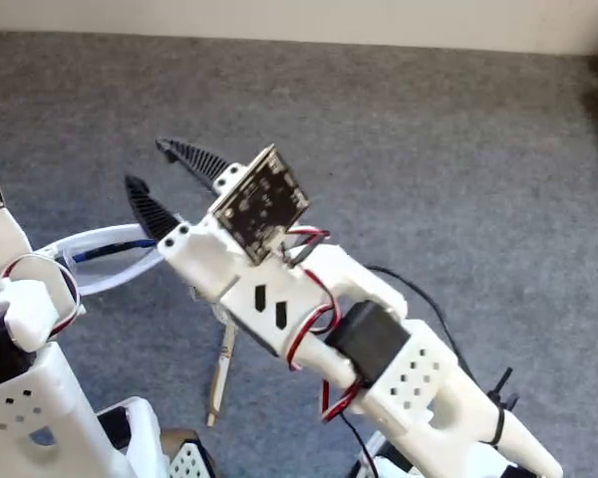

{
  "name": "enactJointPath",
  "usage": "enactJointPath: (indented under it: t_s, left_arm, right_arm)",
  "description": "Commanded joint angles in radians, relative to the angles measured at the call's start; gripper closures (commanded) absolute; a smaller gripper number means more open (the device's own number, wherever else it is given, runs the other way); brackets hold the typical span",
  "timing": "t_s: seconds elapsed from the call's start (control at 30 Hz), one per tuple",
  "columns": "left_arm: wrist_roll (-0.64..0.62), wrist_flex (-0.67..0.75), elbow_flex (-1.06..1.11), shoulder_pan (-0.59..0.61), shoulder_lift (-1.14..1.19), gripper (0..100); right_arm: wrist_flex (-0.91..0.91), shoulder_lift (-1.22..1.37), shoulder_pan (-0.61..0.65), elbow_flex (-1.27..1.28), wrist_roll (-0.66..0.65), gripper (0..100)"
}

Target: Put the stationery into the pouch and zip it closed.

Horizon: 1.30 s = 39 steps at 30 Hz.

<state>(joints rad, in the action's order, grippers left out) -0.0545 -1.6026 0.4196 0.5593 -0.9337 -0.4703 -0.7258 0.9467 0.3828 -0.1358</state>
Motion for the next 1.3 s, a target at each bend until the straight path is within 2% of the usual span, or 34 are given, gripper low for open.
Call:
enactJointPath:
  t_s: [0.0,0.17,0.37,0.7,1.07,1.27]
  left_arm:
    - [0.011,0.006,0.002,0.013,0.016,99]
    - [0.011,0.006,0.002,0.013,0.016,99]
    - [0.011,0.006,0.002,0.013,0.016,99]
    - [0.011,0.006,0.002,0.013,0.016,99]
    - [0.011,0.006,0.002,0.013,0.016,99]
    - [0.011,0.006,0.002,0.013,0.016,99]
  right_arm:
    - [-0.054,-0.008,-0.079,-0.122,-0.006,86.1]
    - [-0.107,0.022,-0.168,-0.2,-0.006,86.1]
    - [-0.214,0.2,-0.242,-0.366,-0.006,86.1]
    - [-0.394,0.561,-0.259,-0.633,-0.012,86.1]
    - [-0.404,0.843,-0.303,-0.774,-0.015,85.7]
    - [-0.404,0.955,-0.302,-0.796,-0.138,85.7]
